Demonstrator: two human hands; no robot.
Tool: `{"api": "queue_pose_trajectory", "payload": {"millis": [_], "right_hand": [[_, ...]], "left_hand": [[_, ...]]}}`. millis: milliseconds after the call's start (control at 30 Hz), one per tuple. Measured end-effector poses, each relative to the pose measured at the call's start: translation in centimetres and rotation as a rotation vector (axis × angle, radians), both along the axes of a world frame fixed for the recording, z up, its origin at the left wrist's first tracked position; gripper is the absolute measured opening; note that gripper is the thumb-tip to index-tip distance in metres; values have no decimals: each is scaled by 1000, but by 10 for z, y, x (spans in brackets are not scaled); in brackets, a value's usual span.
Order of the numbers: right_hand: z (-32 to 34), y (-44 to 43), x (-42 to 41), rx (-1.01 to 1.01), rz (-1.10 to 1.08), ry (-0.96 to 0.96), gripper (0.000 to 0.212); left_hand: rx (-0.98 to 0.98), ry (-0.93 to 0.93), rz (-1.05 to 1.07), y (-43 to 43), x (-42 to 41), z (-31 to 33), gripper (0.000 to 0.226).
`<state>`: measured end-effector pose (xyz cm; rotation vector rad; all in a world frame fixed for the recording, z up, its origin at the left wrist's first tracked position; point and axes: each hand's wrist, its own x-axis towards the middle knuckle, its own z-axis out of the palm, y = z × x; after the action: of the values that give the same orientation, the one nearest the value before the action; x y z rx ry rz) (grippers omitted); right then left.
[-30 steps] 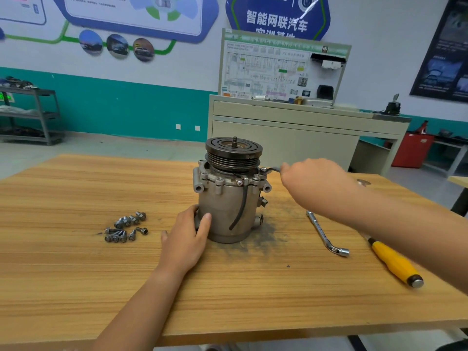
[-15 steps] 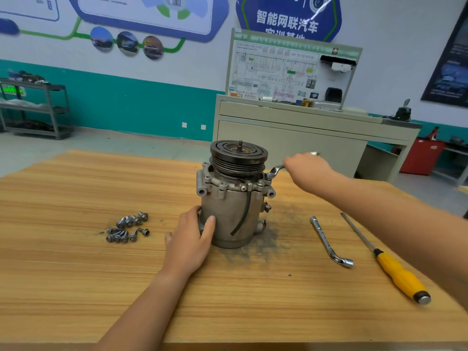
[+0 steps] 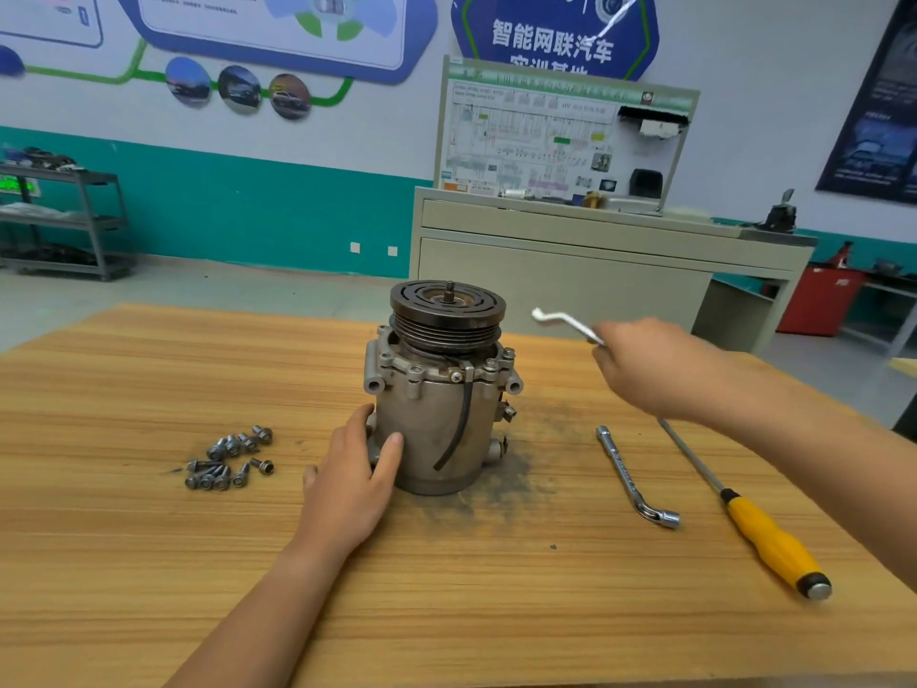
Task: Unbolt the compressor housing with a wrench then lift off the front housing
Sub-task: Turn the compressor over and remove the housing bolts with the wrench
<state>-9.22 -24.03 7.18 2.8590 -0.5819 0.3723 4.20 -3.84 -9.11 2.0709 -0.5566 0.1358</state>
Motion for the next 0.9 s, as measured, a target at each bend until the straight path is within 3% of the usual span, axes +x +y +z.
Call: {"api": "queue_pose_trajectory", "payload": {"millis": [267, 400, 900], "right_hand": [[-5, 28, 4, -340, 21, 119, 36], [2, 51, 5, -488, 48, 237, 27], [9, 50, 8, -495, 8, 311, 22]], "left_hand": [[-6, -3, 2, 2, -1, 1, 54], [-3, 5, -7, 2, -1, 0, 55], [2, 20, 0, 2, 0, 0, 54]]}}
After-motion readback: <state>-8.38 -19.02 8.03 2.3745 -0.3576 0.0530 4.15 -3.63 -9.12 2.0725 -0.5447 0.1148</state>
